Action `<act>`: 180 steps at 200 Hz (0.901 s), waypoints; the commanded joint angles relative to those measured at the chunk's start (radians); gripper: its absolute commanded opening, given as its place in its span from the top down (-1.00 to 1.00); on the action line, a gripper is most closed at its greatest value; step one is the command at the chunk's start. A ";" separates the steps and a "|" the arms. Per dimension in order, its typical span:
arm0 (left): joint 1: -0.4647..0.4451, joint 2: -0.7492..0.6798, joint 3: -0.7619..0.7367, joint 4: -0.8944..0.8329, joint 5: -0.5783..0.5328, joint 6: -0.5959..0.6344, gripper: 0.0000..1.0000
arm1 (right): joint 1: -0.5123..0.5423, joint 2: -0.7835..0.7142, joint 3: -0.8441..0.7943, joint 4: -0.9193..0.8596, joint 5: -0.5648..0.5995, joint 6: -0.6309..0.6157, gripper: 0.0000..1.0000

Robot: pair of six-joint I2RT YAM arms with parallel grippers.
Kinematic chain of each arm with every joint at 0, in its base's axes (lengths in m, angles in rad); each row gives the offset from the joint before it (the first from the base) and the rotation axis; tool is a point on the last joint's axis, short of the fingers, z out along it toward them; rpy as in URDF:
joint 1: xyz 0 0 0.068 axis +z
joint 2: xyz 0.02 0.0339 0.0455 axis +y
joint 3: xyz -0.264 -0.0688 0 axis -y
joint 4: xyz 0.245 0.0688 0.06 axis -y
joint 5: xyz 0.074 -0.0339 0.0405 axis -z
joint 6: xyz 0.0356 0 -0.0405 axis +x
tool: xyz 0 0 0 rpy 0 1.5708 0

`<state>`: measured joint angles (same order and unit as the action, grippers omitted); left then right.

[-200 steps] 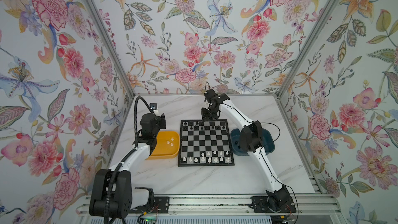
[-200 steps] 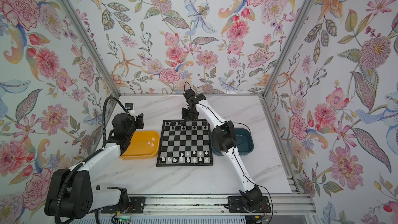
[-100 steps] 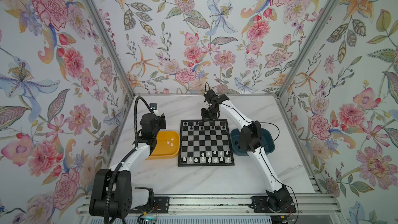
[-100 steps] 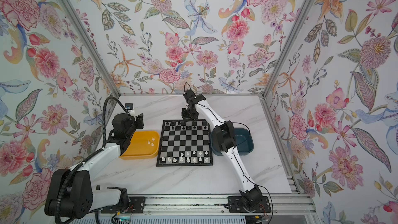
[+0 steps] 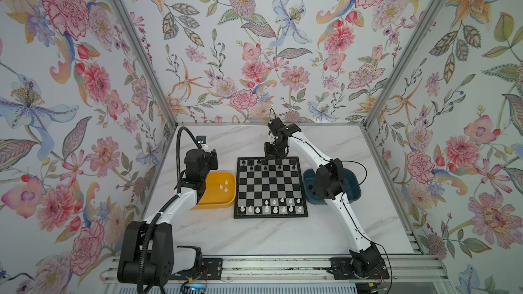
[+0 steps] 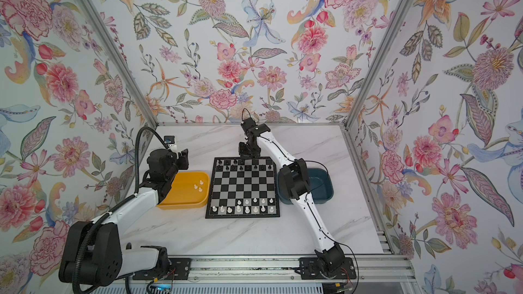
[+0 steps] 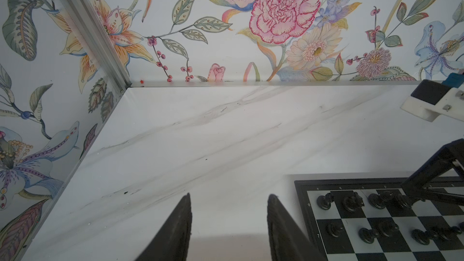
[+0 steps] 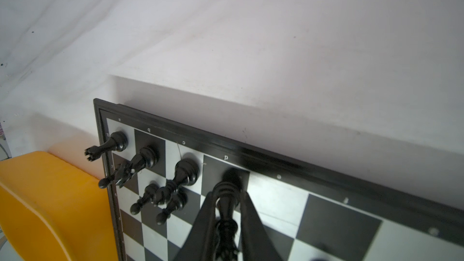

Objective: Set up the chess pieces on the board

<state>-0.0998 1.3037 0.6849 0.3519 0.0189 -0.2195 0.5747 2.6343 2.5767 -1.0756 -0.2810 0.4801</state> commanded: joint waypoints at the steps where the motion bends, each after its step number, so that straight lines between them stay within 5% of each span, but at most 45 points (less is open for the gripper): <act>1: 0.015 0.013 0.008 -0.009 -0.014 0.012 0.01 | 0.007 0.016 0.001 0.005 -0.008 0.012 0.58; 180: 0.021 0.022 0.010 -0.007 -0.002 0.009 0.02 | 0.013 0.011 0.005 0.016 -0.021 0.024 0.59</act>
<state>-0.0917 1.3159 0.6849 0.3523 0.0193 -0.2195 0.5785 2.6343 2.5767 -1.0630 -0.2893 0.4889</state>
